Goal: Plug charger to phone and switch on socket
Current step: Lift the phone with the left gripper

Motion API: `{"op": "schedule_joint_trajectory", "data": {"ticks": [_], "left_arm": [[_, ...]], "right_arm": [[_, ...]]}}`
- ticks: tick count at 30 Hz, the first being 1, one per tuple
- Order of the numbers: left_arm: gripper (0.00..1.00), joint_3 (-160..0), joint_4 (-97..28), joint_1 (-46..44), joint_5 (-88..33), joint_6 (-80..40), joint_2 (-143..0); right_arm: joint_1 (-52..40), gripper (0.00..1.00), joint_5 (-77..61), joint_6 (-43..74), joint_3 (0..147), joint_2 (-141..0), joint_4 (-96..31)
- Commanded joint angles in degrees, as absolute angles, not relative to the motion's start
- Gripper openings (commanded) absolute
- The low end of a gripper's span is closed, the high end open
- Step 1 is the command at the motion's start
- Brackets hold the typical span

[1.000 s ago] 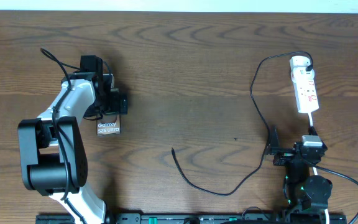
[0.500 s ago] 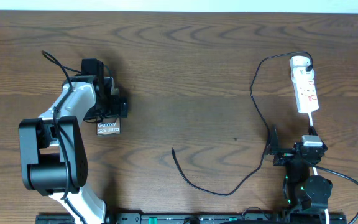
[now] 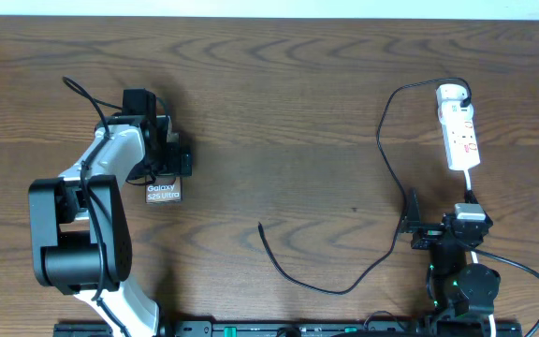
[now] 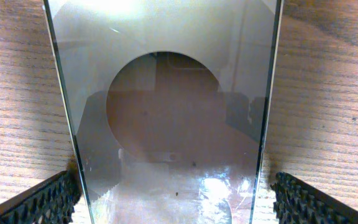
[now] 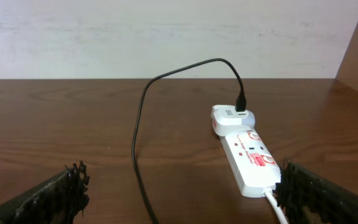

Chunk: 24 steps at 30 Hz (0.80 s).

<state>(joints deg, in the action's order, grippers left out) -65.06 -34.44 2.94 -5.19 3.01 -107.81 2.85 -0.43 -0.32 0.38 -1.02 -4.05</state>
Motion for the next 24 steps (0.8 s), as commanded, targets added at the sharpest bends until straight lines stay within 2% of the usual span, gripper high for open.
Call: {"op": "schedule_joint_trajectory", "data": {"ticks": [1,11,24], "left_arm": [[0.98,-63.68,-34.35,3.16,-4.86,2.96,-108.36],[0.99,-63.68,-34.35,3.16,-4.84,2.98,-108.36],[0.90,-63.68,-34.35,3.16,-4.86,2.96,-108.36]], "right_arm": [[2.57,0.99,-0.78,-0.89,0.32,-0.80,-4.29],[2.57,0.99,-0.78,-0.89,0.32,-0.80,-4.29],[2.57,0.99,-0.80,-0.89,0.32,-0.80,-4.29]]}}
